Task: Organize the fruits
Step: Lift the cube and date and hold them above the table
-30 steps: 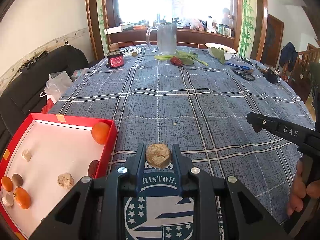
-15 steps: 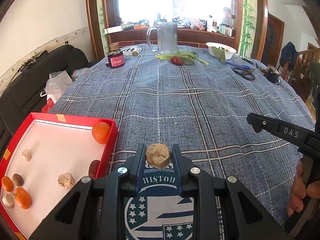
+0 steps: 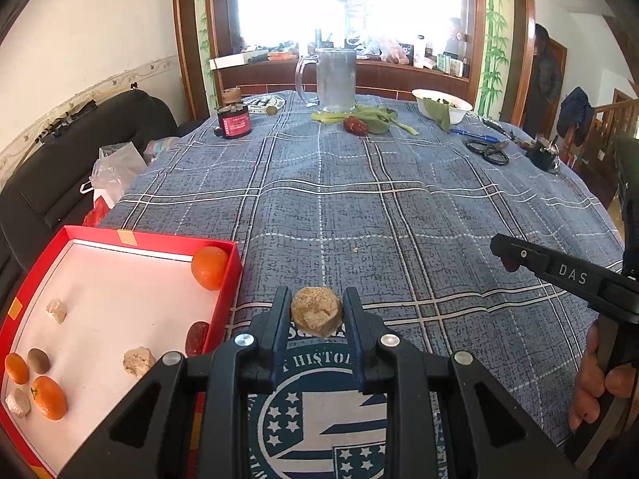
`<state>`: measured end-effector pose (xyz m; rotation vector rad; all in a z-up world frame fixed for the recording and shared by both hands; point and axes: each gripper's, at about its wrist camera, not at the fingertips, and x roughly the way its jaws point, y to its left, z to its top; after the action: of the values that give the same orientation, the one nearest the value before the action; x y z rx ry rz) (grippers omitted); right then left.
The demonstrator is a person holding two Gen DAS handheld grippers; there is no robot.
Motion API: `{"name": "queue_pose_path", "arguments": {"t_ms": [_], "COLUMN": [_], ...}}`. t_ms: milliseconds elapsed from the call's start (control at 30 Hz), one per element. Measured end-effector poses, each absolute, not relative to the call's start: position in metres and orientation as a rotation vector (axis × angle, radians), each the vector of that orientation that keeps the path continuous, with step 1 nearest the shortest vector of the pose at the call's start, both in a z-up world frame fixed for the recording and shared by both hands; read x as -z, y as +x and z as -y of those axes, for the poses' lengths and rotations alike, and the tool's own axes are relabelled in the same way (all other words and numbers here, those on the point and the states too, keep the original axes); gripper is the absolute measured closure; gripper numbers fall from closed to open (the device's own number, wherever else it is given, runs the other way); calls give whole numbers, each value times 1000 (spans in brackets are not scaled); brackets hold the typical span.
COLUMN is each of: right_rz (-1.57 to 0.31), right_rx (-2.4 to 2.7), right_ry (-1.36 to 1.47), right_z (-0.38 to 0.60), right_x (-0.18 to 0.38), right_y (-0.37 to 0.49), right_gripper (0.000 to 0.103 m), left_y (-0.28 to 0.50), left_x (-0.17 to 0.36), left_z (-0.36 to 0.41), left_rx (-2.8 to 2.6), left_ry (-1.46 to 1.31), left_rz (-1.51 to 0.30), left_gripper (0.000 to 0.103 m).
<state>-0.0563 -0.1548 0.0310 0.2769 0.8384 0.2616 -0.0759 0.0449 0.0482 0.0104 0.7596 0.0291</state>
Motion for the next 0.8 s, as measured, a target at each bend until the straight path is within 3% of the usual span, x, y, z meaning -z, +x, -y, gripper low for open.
{"name": "queue_pose_path", "arguments": {"t_ms": [800], "right_rz": [-796], "right_rx": [-210], "right_ry": [225], "right_z": [143], "right_x": [-41], "right_y": [-64], "right_gripper": [85], "left_y": [-103], "left_x": [-69], "left_z": [-81], "left_rx": [-6], "left_ry": [-65], "left_rz": [-698], "left_gripper": [78]}}
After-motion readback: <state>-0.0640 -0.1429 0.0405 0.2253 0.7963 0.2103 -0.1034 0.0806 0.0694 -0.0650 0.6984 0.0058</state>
